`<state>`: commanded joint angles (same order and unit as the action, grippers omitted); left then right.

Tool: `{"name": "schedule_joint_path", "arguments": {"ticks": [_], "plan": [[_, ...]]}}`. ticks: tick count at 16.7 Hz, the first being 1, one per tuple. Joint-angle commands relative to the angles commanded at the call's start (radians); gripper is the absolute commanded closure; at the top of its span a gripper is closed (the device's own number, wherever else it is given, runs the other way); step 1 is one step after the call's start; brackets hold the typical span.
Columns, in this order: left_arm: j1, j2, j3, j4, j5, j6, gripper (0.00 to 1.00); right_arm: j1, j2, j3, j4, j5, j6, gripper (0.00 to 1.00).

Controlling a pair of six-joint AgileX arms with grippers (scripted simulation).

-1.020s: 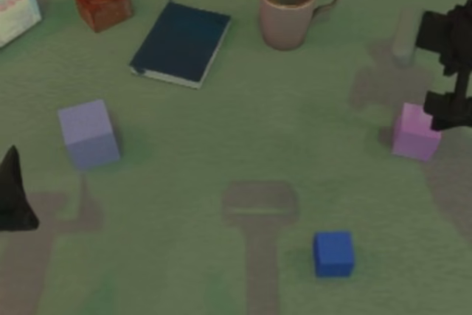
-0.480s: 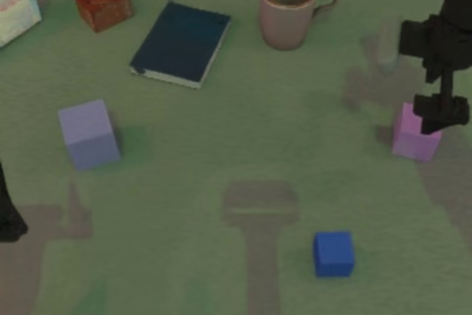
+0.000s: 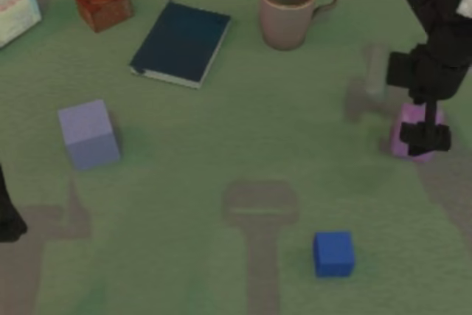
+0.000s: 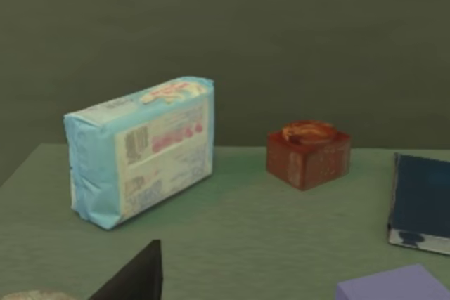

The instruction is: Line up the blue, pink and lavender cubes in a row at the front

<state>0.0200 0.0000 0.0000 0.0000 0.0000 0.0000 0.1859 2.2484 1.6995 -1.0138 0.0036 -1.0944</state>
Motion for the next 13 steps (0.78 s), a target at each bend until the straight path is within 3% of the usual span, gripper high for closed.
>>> {"name": "schedule_joint_path", "arguments": {"ticks": [7,13], "plan": [[0.000,0.000,0.000,0.000,0.000,0.000,0.00,0.002,0.035,-0.070,0.097,0.000,0.001,0.00],[0.000,0.000,0.000,0.000,0.000,0.000,0.00,0.002,0.035,-0.070,0.097,0.000,0.001,0.45]]}}
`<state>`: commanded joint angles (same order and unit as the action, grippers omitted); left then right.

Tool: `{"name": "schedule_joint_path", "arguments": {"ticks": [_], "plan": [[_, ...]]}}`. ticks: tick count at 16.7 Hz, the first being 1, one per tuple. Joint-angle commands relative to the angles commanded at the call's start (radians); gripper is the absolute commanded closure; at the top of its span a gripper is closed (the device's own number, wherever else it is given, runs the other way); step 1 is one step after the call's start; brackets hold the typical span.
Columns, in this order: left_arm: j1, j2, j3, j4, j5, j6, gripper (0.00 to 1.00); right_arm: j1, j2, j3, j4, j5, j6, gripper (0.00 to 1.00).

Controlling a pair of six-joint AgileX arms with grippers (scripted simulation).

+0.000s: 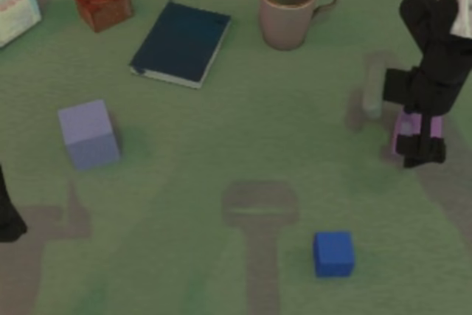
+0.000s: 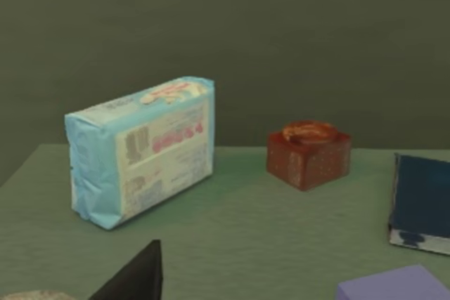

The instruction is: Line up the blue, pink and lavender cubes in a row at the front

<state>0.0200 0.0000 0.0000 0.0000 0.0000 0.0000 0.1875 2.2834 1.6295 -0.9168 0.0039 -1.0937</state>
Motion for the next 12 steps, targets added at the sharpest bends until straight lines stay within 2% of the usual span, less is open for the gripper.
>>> {"name": "schedule_joint_path", "arguments": {"ticks": [7,12], "plan": [[0.000,0.000,0.000,0.000,0.000,0.000,0.00,0.000,0.000,0.000,0.000,0.000,0.000,0.98],[0.000,0.000,0.000,0.000,0.000,0.000,0.00,0.000,0.000,0.000,0.000,0.000,0.000,1.00]]}}
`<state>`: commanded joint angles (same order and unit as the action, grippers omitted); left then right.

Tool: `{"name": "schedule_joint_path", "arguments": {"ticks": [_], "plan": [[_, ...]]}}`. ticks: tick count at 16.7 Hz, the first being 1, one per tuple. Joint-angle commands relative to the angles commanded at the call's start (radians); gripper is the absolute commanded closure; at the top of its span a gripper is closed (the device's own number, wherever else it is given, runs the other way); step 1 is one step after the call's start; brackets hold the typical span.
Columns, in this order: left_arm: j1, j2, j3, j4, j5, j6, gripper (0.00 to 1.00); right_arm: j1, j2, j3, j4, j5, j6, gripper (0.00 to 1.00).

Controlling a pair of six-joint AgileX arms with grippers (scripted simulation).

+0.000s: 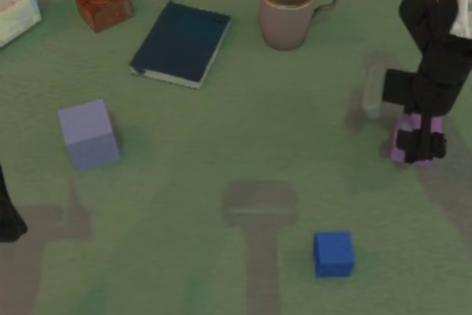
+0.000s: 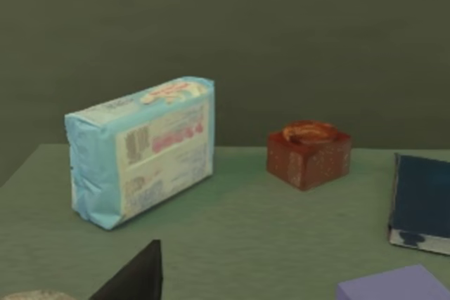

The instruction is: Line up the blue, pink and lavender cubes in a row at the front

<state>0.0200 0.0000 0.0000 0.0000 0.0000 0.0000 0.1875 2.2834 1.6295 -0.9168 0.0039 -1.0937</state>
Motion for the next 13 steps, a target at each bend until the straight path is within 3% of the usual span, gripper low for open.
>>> {"name": "schedule_joint_path", "arguments": {"ticks": [6,13], "plan": [[0.000,0.000,0.000,0.000,0.000,0.000,0.00,0.001,-0.028,0.013,-0.038,-0.003,0.007,1.00],[0.000,0.000,0.000,0.000,0.000,0.000,0.00,0.007,-0.098,0.155,-0.253,-0.004,0.007,1.00]]}}
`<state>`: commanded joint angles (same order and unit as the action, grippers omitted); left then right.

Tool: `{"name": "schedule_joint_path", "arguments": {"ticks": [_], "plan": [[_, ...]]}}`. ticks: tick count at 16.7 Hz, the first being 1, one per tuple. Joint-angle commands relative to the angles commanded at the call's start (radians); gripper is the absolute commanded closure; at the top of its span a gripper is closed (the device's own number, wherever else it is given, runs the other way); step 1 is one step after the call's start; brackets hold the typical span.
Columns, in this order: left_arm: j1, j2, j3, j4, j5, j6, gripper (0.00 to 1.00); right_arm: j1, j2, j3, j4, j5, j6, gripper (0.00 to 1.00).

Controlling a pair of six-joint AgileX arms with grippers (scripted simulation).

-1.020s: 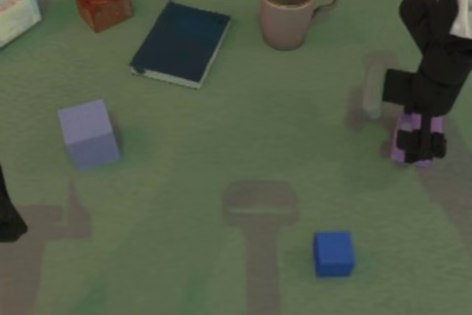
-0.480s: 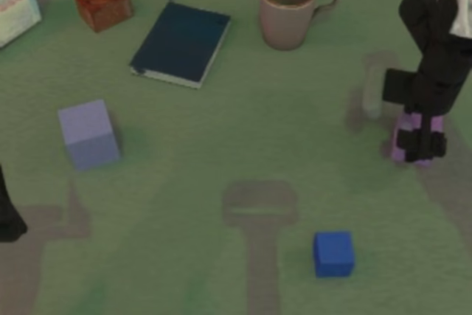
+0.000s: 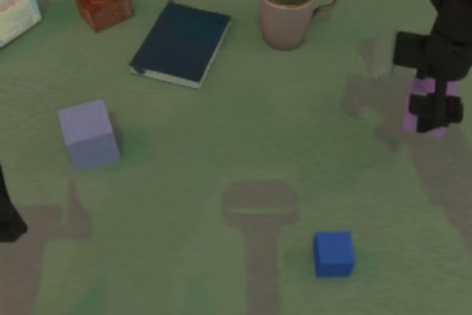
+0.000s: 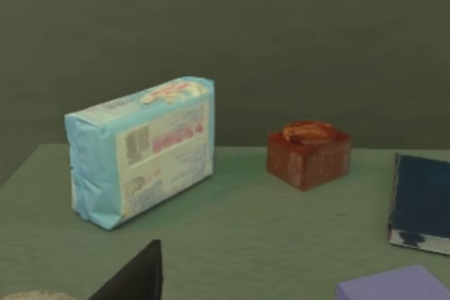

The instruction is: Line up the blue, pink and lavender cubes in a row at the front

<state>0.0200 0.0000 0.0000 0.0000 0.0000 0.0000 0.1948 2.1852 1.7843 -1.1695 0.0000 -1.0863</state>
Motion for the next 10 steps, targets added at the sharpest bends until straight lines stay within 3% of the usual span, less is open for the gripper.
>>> {"name": "schedule_joint_path", "arguments": {"ticks": [6,10], "plan": [[0.000,0.000,0.000,0.000,0.000,0.000,0.00,0.010,-0.003,-0.003,-0.002,0.000,0.010,1.00],[0.000,0.000,0.000,0.000,0.000,0.000,0.00,0.157,-0.045,-0.047,0.001,-0.002,0.094,1.00]]}}
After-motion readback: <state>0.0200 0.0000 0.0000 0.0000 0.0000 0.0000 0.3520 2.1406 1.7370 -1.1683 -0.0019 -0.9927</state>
